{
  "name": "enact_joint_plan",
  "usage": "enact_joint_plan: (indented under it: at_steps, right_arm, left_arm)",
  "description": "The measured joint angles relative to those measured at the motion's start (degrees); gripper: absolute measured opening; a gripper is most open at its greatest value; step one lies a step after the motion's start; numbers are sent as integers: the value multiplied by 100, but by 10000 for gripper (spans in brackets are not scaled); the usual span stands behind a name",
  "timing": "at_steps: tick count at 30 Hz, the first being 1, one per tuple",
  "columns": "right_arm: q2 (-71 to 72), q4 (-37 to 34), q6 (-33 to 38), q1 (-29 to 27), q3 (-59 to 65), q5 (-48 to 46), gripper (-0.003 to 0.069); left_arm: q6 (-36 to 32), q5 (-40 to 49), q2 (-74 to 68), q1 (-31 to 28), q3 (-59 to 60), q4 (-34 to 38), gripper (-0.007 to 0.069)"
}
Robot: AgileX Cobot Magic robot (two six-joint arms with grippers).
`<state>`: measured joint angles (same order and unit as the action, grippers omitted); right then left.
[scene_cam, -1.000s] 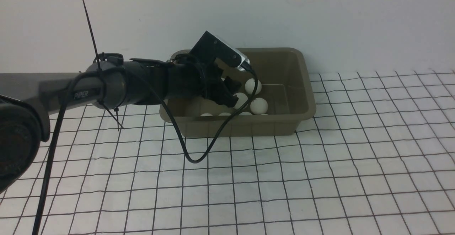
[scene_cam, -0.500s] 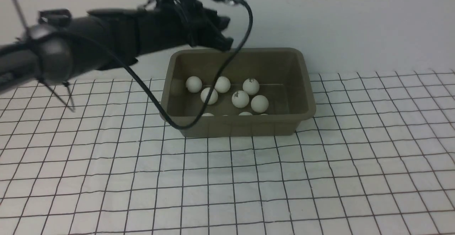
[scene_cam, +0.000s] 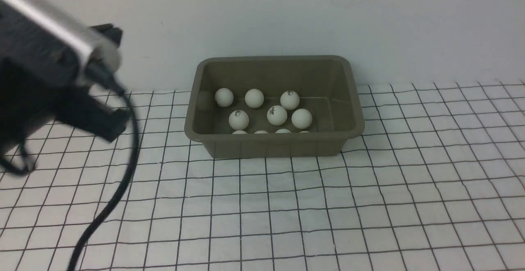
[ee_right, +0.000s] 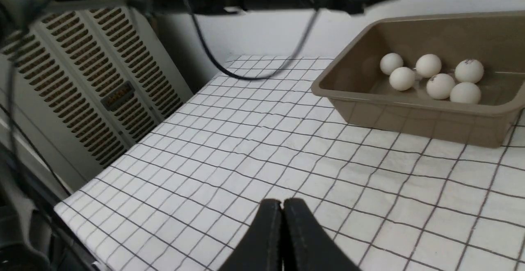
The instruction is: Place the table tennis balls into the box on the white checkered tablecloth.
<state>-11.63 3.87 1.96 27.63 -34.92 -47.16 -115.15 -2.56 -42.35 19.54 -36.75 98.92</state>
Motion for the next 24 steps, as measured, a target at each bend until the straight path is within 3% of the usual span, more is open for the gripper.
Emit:
enact_joint_plan:
  at_steps: [4,12,24]
  right_arm:
    - [0,851,-511,0,0,76,-18]
    - [0,1420,-938,0,0,107,-18]
    - [0,1414,-921,0,0,-41,-18]
  left_arm:
    - [389,-862,2033,0,1055,66,-4]
    - [450,-2299,4248,0,1587,154,-4]
    - [468,-1637,4334,0,1597,180,-4]
